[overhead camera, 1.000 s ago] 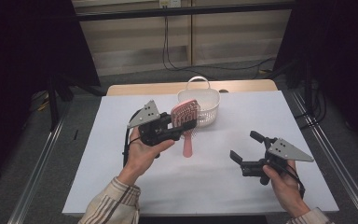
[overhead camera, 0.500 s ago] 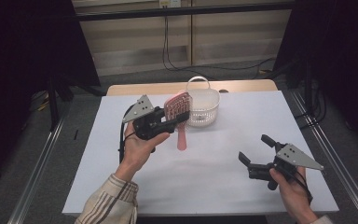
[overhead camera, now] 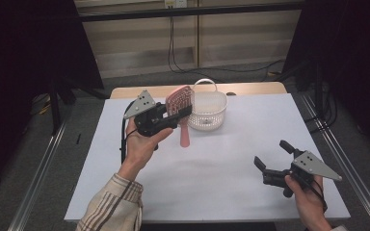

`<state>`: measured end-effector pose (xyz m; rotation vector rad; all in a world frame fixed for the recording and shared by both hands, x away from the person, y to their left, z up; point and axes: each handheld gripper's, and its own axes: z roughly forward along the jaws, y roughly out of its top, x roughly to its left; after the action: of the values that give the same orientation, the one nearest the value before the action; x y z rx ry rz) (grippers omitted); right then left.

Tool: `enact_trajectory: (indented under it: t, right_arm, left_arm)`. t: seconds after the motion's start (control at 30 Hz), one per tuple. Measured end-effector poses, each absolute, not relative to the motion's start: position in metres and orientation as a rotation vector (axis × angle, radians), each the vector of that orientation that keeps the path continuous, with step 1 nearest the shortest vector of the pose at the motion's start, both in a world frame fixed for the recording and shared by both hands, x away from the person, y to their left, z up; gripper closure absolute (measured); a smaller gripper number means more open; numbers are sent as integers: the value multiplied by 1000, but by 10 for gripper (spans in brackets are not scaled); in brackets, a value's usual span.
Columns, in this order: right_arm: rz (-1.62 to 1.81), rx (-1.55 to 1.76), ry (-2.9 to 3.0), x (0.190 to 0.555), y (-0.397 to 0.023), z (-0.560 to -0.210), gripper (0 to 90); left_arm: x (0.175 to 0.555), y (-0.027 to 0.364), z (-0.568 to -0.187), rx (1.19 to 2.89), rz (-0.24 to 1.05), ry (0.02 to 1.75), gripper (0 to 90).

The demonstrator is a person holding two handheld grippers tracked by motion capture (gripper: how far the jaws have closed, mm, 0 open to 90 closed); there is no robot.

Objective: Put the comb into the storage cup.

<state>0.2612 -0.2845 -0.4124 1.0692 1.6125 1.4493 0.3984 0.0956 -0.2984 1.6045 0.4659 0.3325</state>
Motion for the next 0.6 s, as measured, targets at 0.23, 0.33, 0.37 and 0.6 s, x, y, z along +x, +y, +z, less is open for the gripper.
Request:
enact_trajectory:
  t: [0.23,0.33,0.37,0.6]
  right_arm:
    - [1451,1107,1549,257,-302,-418,6]
    - [1439,1115,1543,255,-308,-420,6]
    - [1440,1122,1539,254,-309,-421,6]
    - [1461,1093,1547,252,-312,-422,7]
  left_arm:
    - [405,94,-296,1601,357,472,630]
    - [408,92,-297,1598,364,478,630]
    - [409,92,-298,1596,360,483,630]
    - [422,86,-295,1598,399,491,630]
